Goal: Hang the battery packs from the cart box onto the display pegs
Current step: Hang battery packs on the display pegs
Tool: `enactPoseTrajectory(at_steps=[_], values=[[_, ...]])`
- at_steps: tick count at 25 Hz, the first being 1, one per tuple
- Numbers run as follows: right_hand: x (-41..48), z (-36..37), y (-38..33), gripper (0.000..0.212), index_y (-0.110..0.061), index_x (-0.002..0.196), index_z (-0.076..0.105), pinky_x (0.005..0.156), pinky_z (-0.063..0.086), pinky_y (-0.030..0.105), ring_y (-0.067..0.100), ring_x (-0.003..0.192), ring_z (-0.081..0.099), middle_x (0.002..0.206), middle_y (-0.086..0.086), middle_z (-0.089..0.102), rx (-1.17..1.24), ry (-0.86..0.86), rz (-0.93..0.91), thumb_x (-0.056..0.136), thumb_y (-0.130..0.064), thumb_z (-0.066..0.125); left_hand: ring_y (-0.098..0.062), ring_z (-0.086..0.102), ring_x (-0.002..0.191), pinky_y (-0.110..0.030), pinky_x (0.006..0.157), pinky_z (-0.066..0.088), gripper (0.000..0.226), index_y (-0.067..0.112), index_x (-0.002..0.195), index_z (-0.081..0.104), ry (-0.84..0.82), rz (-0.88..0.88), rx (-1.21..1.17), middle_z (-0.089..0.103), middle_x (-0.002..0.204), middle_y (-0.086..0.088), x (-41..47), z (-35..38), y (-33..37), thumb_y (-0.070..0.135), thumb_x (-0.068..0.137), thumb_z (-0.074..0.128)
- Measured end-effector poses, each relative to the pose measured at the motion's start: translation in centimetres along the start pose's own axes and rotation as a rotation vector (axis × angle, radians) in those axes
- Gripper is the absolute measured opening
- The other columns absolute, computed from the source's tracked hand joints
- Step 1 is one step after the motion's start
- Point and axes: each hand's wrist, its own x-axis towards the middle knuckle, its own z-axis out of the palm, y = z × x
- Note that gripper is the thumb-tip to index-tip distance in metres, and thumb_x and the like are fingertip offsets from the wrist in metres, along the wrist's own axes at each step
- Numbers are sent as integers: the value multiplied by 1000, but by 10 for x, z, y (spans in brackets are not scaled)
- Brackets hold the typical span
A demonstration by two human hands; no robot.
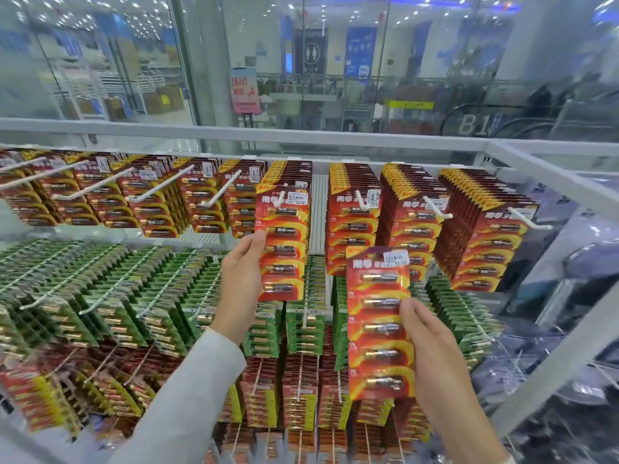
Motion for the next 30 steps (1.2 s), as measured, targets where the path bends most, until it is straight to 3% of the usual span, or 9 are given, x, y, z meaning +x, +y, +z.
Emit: enactPoseTrajectory(at_steps=[2,5,9,13,19,25,27,30], values=[[3,10,-17,27,-31,98,78,85,58,49,28,91,76,102,4,79,-38,-50,-83,95,-47,56,-30,78,97,-51,87,62,30,18,119,71,12,-1,16,80,108,-7,20,6,-3,39,107,53],[10,24,-35,30,-36,93,78,80,59,44,21,87,76,97,-2,79,-91,-48,-169,100,-45,50,-30,78,93,-43,74,64,31,16,121,69,14,0,-7,80,104,-6,38,12,-7,38,107,53],[20,34,-43,31,-31,111,73,94,58,51,22,99,75,105,-3,78,-120,1,-187,103,-46,48,-26,79,88,-41,72,64,28,17,116,70,13,13,-8,81,102,-5,44,12,-16,38,108,53],[32,36,-37,33,-36,115,72,104,51,56,22,115,69,116,-7,75,-133,26,-189,99,-55,50,-22,79,83,-37,67,63,24,21,112,70,12,27,-10,81,98,-2,45,8,-18,38,107,53],[54,53,-34,33,-28,104,72,91,59,56,25,95,75,100,1,78,-187,93,-222,108,-43,43,-28,79,87,-39,68,65,26,15,111,72,9,61,2,81,99,-5,45,2,-22,36,106,56],[93,61,-24,46,-15,100,69,81,58,57,41,94,69,98,18,72,-277,173,-331,106,-52,42,-25,76,100,-53,90,61,17,27,108,75,58,103,80,80,105,-1,54,-13,-36,39,100,67],[100,59,-19,44,-16,101,70,77,61,48,29,87,74,95,10,76,-259,187,-330,105,-52,45,-22,76,100,-50,90,62,11,30,108,74,70,128,96,79,104,2,53,-19,-40,36,101,67],[102,51,-4,35,-21,107,71,72,54,32,9,78,68,92,-3,75,-268,227,-330,103,-49,51,-17,75,99,-39,87,61,7,30,105,73,92,158,117,79,100,9,41,-29,-46,30,102,66]])
